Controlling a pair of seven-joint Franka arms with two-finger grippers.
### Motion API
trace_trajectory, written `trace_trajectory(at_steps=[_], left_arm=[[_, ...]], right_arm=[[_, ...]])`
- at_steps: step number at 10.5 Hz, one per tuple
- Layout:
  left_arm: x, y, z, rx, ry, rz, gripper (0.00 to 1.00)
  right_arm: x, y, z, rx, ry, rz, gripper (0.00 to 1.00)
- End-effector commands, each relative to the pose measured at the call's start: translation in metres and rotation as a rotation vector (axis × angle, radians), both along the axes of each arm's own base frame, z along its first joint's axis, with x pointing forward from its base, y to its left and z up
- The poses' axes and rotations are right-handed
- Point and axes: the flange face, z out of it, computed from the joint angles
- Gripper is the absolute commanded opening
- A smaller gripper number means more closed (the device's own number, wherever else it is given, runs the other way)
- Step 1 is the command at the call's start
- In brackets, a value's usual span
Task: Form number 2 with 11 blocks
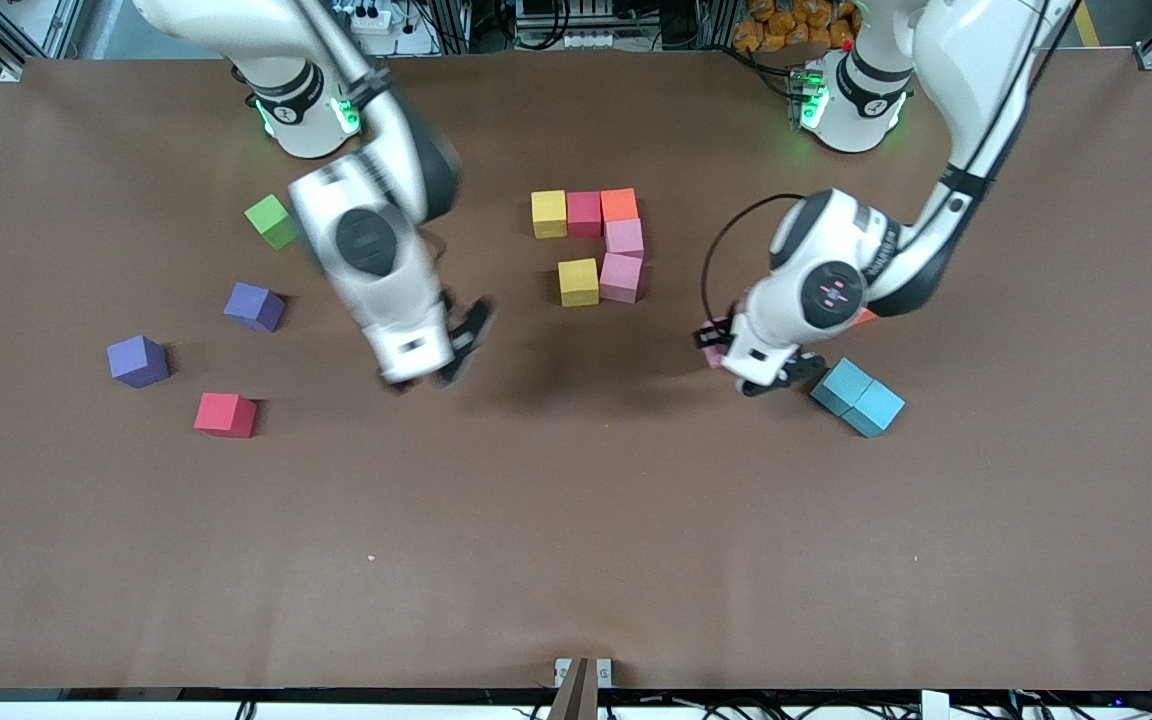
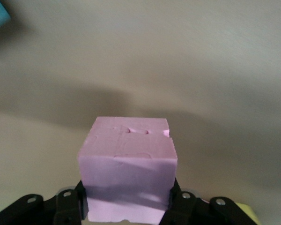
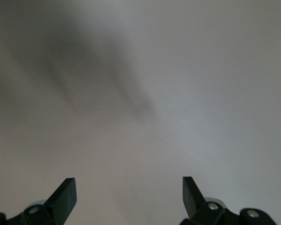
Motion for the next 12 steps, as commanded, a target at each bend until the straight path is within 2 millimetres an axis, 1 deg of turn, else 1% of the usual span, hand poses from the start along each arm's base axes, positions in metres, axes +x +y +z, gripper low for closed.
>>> trace_trajectory(at_steps=[1, 2, 3, 4, 5, 6, 7, 9, 10, 11, 12], left_arm=[[-0.019, -0.067, 0.023, 0.034, -0.006, 0.144, 0.09], [-0.028, -0.098, 0.03, 0.042, 0.002, 0.236, 0.09], [-0.036, -0.124, 0.036, 0.048, 0.01, 0.327, 0.09], [-0.041, -0.141, 0.04, 0.052, 0.019, 0.396, 0.09], [-0.049, -0.157, 0.043, 0.056, 0.026, 0.446, 0.09], [-0.058, -0.169, 0.043, 0.063, 0.034, 0.503, 0.09], [-0.065, -0.176, 0.042, 0.08, 0.049, 0.571, 0.09], [-0.072, -0.19, 0.048, 0.074, 0.079, 0.757, 0.09], [-0.076, -0.197, 0.05, 0.074, 0.092, 0.854, 0.09], [-0.084, -0.209, 0.049, 0.065, 0.107, 0.943, 0.09], [-0.091, -0.225, 0.052, 0.049, 0.115, 1.013, 0.09]], right_arm=[[0.045, -0.106, 0.011, 0.025, -0.028, -0.204, 1.0], [0.057, -0.154, 0.007, 0.038, -0.042, -0.289, 1.0], [0.064, -0.195, -0.004, 0.037, -0.041, -0.362, 1.0], [0.066, -0.231, -0.012, 0.033, -0.032, -0.432, 1.0], [0.064, -0.257, -0.018, 0.023, -0.024, -0.534, 1.0], [0.061, -0.266, -0.021, 0.015, -0.011, -0.628, 1.0], [0.055, -0.279, -0.032, 0.007, -0.002, -0.725, 1.0], [0.056, -0.308, -0.059, 0.003, 0.009, -0.846, 1.0], [0.054, -0.316, -0.075, -0.003, 0.022, -0.894, 1.0], [0.053, -0.325, -0.09, -0.006, 0.036, -0.929, 1.0], [0.051, -0.335, -0.102, -0.008, 0.047, -0.945, 1.0]])
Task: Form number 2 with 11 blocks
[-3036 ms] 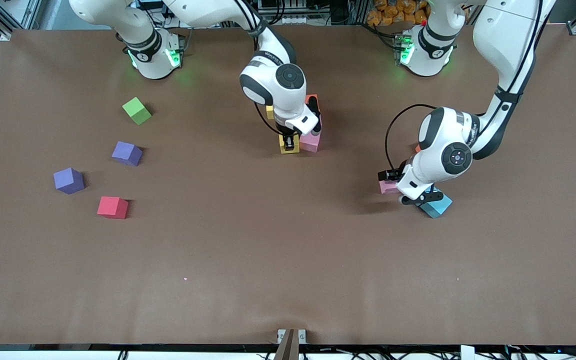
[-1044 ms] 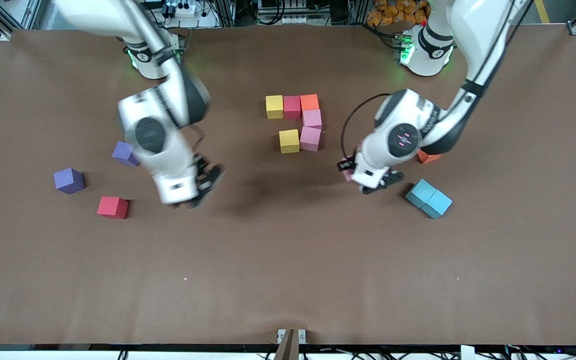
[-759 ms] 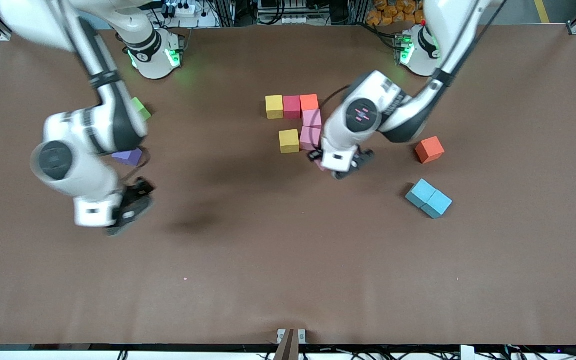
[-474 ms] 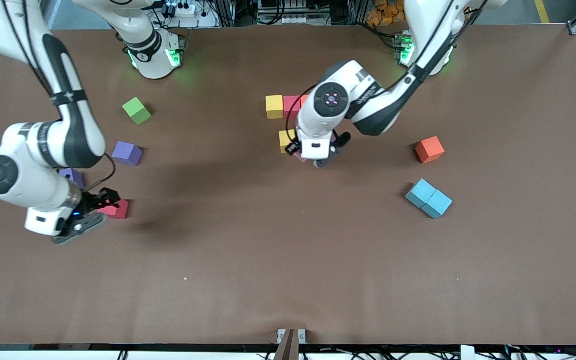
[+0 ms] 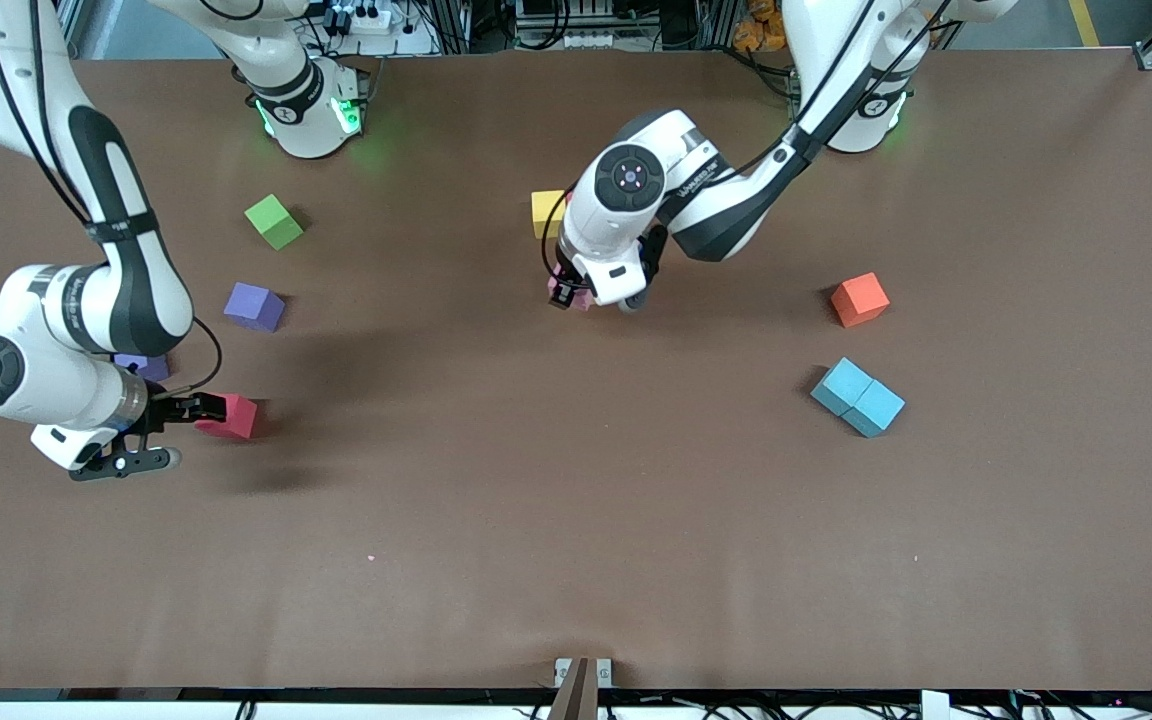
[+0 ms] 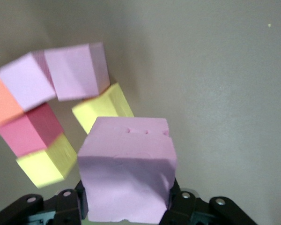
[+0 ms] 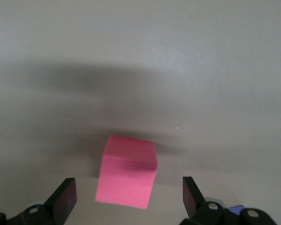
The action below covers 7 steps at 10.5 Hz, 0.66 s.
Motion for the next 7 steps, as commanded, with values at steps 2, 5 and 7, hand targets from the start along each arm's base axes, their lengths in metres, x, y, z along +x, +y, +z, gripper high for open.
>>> trace_trajectory(at_steps=[2, 5, 7], left_arm=[[-0.016, -0.045, 0.0, -0.044, 0.027, 0.185, 0.09], [-0.033, -0.067, -0.023, -0.043, 0.04, 0.391, 0.09], [-0.044, -0.074, -0.052, 0.006, 0.032, 0.46, 0.09]], right_arm=[[-0.001, -0.017, -0.035, 0.048, 0.004, -0.109, 1.0], [0.0, -0.001, -0.044, 0.116, 0.012, -0.17, 1.0], [-0.001, 0.001, -0.058, 0.109, 0.017, -0.163, 1.0]])
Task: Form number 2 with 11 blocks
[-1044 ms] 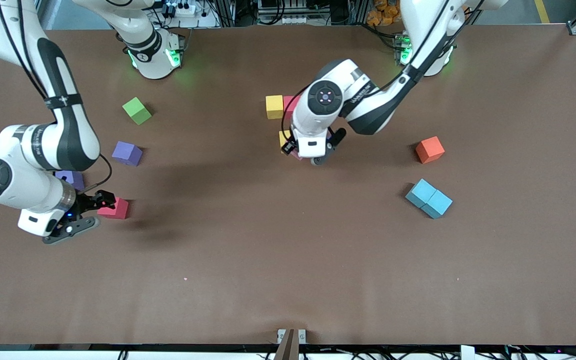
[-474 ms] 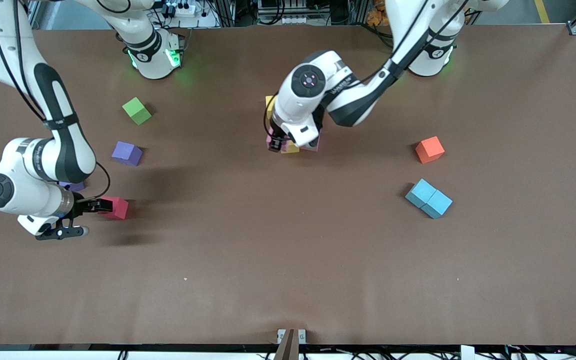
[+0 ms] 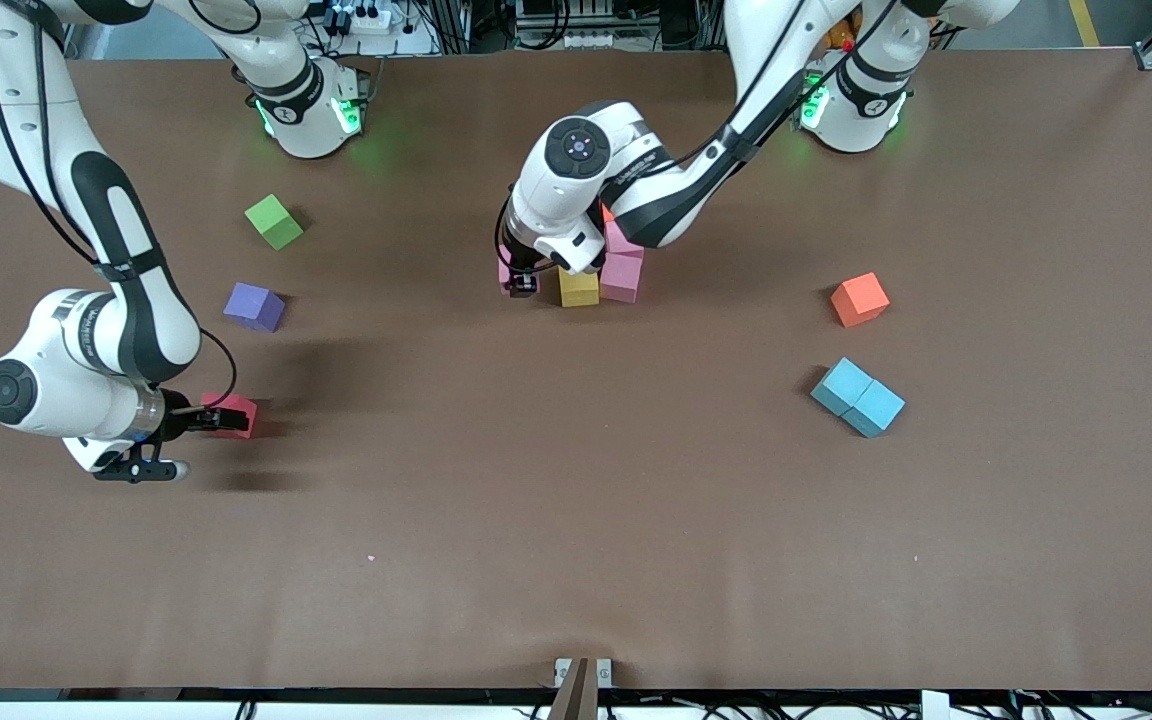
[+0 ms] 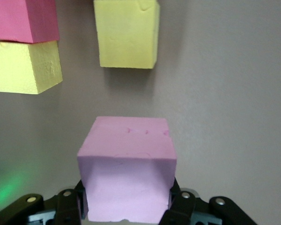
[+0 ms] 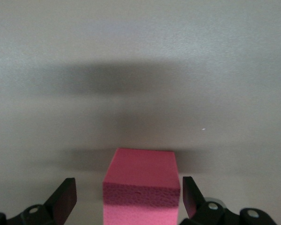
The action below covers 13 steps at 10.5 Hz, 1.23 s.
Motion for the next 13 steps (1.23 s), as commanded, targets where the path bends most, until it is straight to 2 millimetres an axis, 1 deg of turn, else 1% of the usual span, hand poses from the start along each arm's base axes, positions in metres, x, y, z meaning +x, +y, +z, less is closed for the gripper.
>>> trace_trajectory(at_steps=[1, 2, 3, 5, 6, 7, 8, 9, 10, 11, 12, 13], left_arm=[[-0.006, -0.011, -0.025, 0.042, -0.009, 0.086, 0.09], [-0.01, -0.01, -0.029, 0.058, -0.008, 0.086, 0.09], [-0.013, -0.009, -0.033, 0.073, -0.015, 0.072, 0.09], [-0.021, -0.005, -0.044, 0.135, -0.108, -0.036, 0.12], [-0.021, -0.004, -0.047, 0.149, -0.137, -0.067, 0.11], [-0.021, -0.004, -0.049, 0.152, -0.141, -0.082, 0.11], [-0.023, -0.003, -0.057, 0.16, -0.143, -0.128, 0.11], [-0.024, -0.004, -0.058, 0.157, -0.147, -0.138, 0.11], [-0.03, -0.006, -0.063, 0.163, -0.151, -0.156, 0.1], [-0.033, -0.005, -0.067, 0.159, -0.156, -0.163, 0.05], [-0.037, -0.003, -0.07, 0.138, -0.163, -0.165, 0.03], [-0.039, -0.003, -0.071, 0.13, -0.166, -0.167, 0.03]], right_arm=[[-0.001, -0.002, -0.028, 0.005, 0.003, -0.026, 1.0], [-0.006, -0.004, -0.043, 0.002, -0.001, -0.031, 1.0], [-0.01, 0.001, -0.047, -0.004, -0.016, -0.026, 1.0], [-0.011, 0.0, -0.043, -0.009, -0.015, -0.019, 1.0], [-0.011, 0.0, -0.041, -0.009, -0.017, -0.018, 1.0], [-0.012, -0.002, -0.041, -0.012, -0.011, -0.019, 1.0], [-0.012, -0.004, -0.037, -0.013, -0.007, -0.02, 1.0], [-0.011, -0.005, -0.033, -0.018, -0.01, -0.017, 1.0], [-0.011, -0.006, -0.03, -0.026, -0.011, -0.011, 1.0], [-0.01, -0.008, -0.024, -0.043, -0.012, 0.005, 1.0], [-0.012, -0.008, -0.017, -0.049, 0.003, 0.002, 1.0], [-0.013, -0.005, -0.012, -0.064, 0.02, -0.019, 1.0]])
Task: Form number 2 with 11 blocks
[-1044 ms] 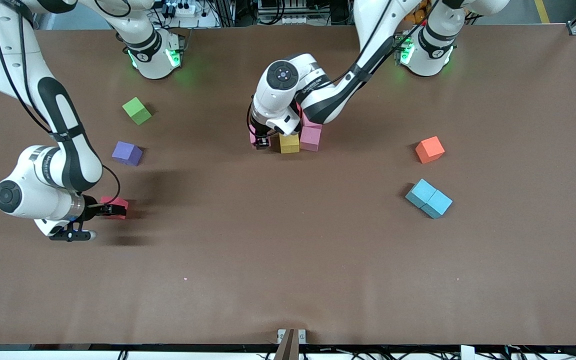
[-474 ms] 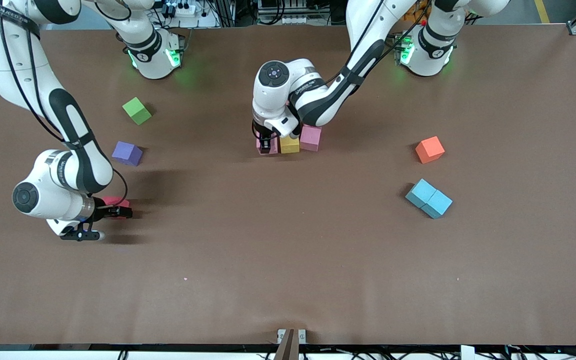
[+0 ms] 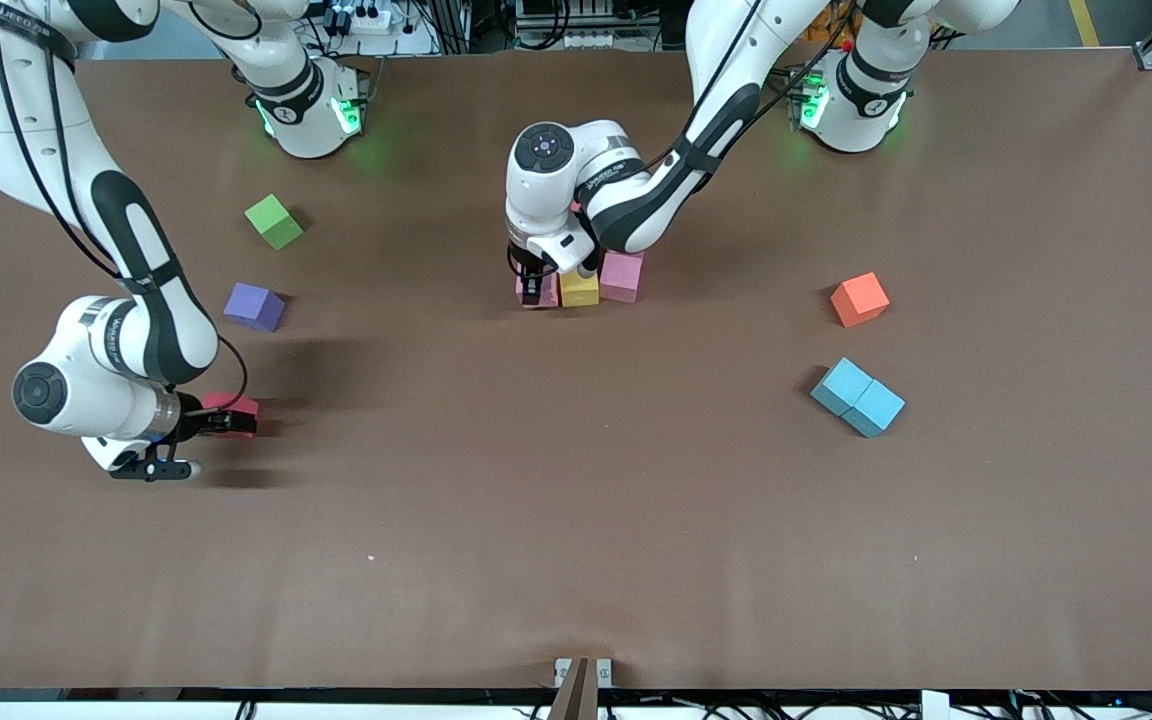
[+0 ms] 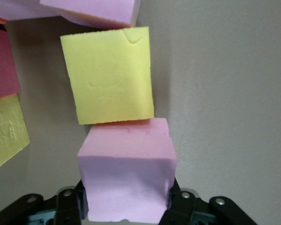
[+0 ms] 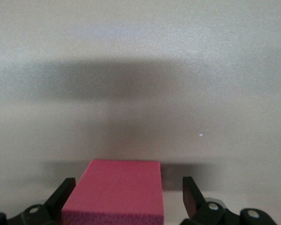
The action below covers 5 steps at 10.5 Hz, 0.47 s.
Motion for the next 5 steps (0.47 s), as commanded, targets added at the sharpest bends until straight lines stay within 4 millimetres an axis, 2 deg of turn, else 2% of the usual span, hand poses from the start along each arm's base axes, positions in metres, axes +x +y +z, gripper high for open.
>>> trace_trajectory(at_steps=[1, 5], left_arm=[[-0.005, 0.002, -0.002, -0.021, -0.029, -0.021, 0.03], [-0.016, 0.011, -0.022, -0.049, -0.03, -0.028, 0.03]], right_arm=[[-0.005, 0.004, 0.016, -0.04, 0.025, -0.042, 1.0], [-0.004, 0.013, 0.015, -0.05, 0.03, -0.093, 1.0]])
